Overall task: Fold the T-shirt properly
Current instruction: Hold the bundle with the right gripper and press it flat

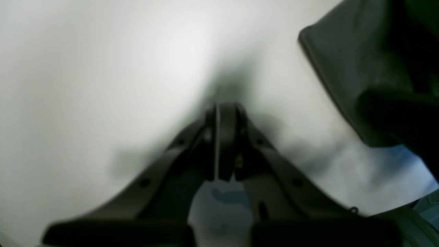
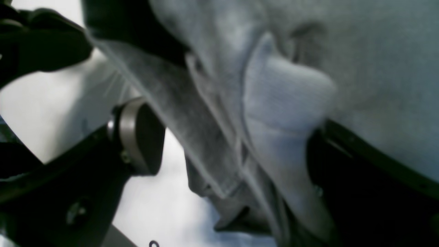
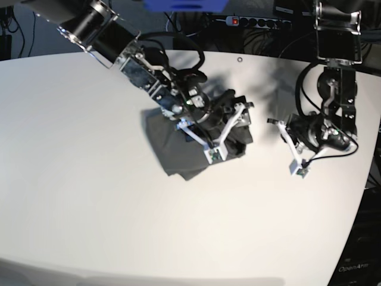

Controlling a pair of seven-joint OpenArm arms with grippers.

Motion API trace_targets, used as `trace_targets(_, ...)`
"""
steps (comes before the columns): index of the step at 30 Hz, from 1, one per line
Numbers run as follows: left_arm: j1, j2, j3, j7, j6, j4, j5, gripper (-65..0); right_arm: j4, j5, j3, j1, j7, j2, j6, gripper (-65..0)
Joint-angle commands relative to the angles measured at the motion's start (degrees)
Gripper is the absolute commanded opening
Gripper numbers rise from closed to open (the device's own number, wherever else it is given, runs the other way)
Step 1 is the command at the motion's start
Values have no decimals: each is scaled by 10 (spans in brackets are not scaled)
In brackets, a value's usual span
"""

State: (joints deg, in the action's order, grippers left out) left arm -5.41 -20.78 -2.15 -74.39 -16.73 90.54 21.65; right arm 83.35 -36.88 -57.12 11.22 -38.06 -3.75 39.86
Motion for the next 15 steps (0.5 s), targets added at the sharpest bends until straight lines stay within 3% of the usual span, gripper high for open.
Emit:
trace_targets(1,-11,-5,-3,5,-2,11,4,-631,-6,-4,2,11,-1,5,1,-131)
trace_targets(7,-11,-5,-3,5,-2,11,4,-631,-42,-4,1,13,0,13,1,-129)
trace_targets(12,-11,-5,-3,5,-2,11,4,-631,-42,-4,1,14,0,13,1,-7)
trace_targets(15,-11,-5,-3,5,-2,11,4,-631,-43,-4,1,14,2,12,1,0)
